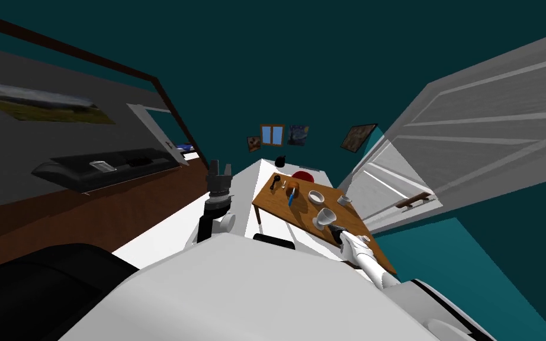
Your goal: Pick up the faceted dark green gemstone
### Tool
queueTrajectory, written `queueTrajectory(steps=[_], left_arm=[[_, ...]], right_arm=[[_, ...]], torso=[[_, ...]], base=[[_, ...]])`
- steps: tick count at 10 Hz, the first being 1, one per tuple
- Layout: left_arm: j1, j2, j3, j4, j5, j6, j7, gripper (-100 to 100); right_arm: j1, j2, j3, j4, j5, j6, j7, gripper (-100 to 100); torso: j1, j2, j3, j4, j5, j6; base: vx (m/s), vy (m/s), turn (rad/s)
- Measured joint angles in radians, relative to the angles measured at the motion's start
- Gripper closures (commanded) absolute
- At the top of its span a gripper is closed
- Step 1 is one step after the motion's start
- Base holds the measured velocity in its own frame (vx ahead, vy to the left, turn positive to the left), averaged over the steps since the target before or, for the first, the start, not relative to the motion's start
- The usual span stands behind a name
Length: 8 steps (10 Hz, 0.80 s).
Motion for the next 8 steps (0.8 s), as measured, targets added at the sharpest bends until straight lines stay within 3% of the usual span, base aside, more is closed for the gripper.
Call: queueTrajectory(steps=[5,8], left_arm=[[0.000,0.000,0.000,0.000,0.000,0.000,0.000,0],[0.000,0.000,0.000,0.000,0.000,0.000,0.000,0]], right_arm=[[-0.059,0.046,0.011,0.088,-0.074,0.137,-0.066,-100],[-0.078,0.065,0.009,0.126,-0.094,0.197,-0.100,-100]], torso=[[0.000,0.003,0.002,0.001,0.000,-0.001],[0.002,-0.003,-0.002,-0.001,0.000,0.001]], base=[[-0.172,-0.148,0.386],[-0.125,-0.089,0.345]])
